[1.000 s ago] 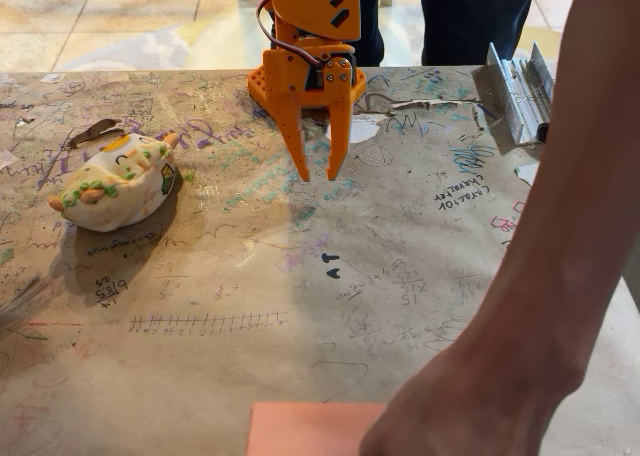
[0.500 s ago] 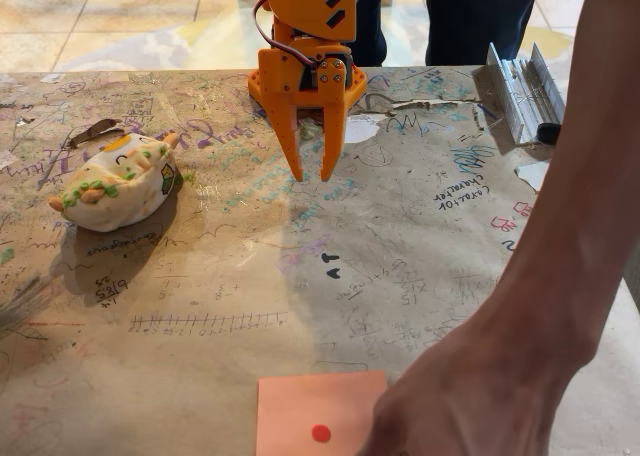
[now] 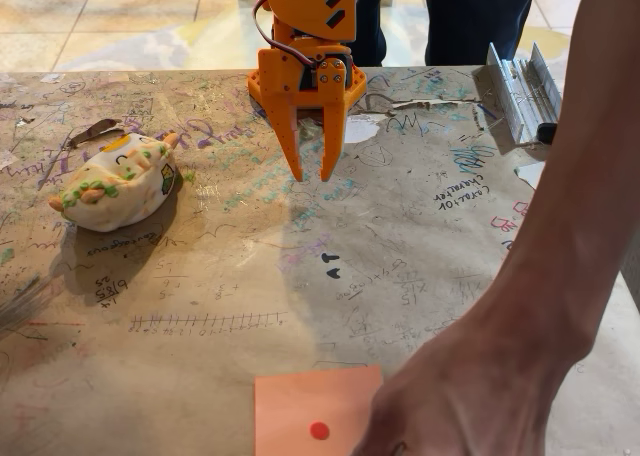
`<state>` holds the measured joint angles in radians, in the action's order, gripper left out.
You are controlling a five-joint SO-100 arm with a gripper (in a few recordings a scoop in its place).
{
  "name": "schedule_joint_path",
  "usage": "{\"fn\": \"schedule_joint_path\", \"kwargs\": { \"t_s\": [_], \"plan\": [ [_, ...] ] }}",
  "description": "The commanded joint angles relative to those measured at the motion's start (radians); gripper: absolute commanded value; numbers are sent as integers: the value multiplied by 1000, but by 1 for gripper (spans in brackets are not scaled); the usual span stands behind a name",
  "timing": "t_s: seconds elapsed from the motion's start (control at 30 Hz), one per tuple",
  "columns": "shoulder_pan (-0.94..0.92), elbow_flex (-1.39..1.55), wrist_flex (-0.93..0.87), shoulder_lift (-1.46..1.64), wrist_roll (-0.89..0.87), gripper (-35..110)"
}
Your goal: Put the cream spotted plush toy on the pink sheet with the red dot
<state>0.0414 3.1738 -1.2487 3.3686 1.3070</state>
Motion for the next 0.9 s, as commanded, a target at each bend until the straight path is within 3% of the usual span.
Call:
{"fn": "schedule_joint_path", "kwargs": {
  "t_s": [0.0,0.87],
  "plan": [
    [17,17,-6,5,8,7],
    [2,17,-6,3,11,7]
  ]
}}
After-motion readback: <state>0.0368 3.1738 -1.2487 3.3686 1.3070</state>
